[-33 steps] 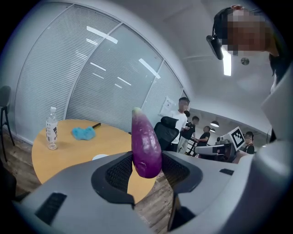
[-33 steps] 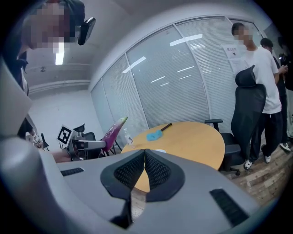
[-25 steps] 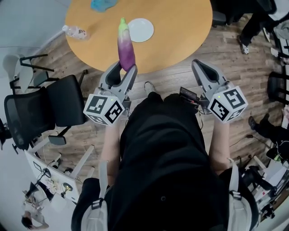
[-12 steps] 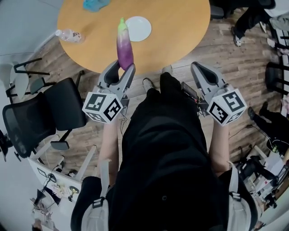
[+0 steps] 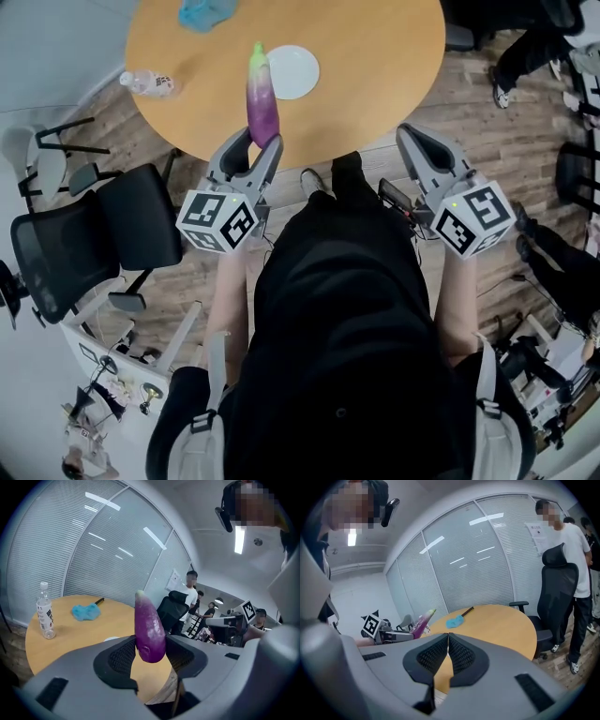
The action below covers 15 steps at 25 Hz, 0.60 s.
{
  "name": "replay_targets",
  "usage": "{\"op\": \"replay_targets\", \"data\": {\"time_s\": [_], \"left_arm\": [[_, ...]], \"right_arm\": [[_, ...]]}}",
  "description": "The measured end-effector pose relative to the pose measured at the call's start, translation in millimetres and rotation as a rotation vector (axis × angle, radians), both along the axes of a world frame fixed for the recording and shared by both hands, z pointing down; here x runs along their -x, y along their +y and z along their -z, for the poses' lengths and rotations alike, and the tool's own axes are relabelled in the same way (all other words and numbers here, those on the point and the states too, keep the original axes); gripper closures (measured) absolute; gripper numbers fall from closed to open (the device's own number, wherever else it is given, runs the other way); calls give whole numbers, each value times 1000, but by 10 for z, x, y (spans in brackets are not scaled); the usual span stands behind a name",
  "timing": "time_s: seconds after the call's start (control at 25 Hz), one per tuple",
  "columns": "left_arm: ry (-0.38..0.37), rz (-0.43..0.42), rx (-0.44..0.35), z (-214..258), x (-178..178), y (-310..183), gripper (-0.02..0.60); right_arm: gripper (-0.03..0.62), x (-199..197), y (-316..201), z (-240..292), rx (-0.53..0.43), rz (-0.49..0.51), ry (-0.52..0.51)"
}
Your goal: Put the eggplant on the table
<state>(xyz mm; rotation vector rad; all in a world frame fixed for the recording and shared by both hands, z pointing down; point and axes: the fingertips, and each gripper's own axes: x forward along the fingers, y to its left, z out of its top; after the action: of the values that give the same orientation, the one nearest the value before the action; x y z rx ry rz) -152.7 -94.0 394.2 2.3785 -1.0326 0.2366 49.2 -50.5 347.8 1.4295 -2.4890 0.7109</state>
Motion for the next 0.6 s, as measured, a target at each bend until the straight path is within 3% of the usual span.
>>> {"op": "replay_targets", "data": {"time_s": [0.6], "left_arm": [[-91, 17, 10, -105, -264, -465, 370]], "right_arm": [[577, -324, -496, -2, 3, 26, -8]]}}
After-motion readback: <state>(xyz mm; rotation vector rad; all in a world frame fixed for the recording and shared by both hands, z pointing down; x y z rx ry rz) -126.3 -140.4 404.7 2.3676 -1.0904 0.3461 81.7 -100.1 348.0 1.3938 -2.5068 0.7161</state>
